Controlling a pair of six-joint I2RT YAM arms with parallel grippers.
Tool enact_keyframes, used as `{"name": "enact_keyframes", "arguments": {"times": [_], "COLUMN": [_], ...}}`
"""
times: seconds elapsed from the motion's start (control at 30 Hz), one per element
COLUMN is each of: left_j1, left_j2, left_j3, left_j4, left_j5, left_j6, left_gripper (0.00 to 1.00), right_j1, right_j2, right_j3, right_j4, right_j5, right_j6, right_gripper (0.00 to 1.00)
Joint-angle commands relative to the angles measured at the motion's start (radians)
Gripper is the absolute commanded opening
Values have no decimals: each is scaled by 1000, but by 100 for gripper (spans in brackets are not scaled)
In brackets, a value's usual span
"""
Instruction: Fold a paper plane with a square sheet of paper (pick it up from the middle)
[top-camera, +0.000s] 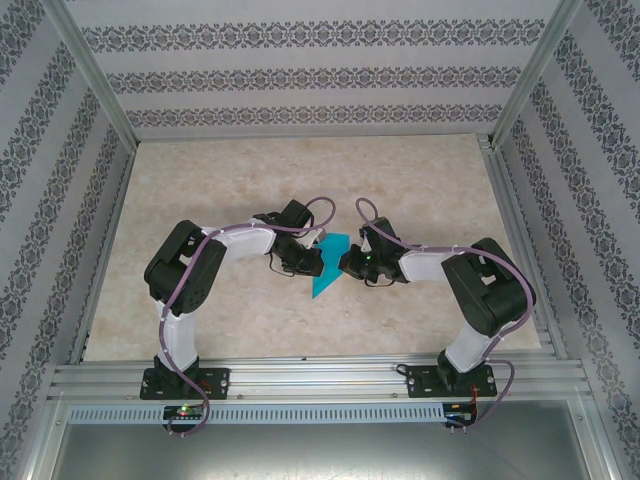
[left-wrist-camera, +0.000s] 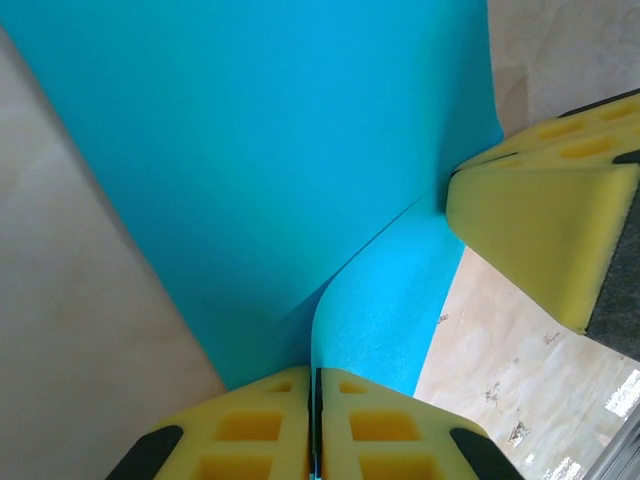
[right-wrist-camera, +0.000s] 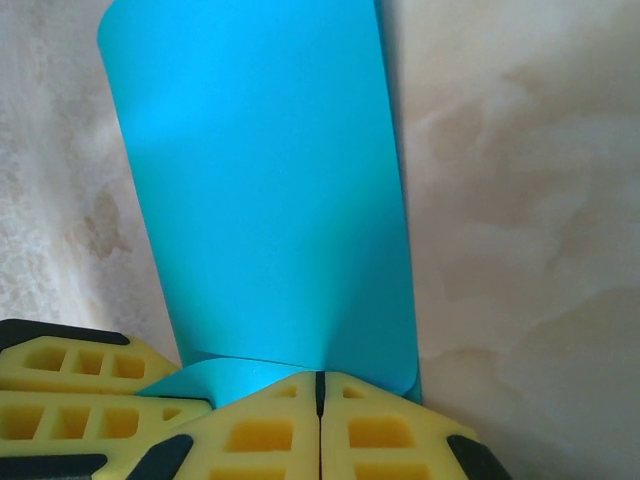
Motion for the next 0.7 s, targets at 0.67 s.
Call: {"name": "enact_keyframes", "arguments": {"times": [0.67], "left_j1": [9], "left_j2": [18], "left_j3": [24], "left_j4": [-63], "left_j5": [45], "left_j6": [22], "left_gripper": [14], "right_j1": [-37], "right_j2": [13], "right_j3": [-53], "right_j4": [-10], "right_j5": [12], "right_j6": [0], "right_gripper": [8]}}
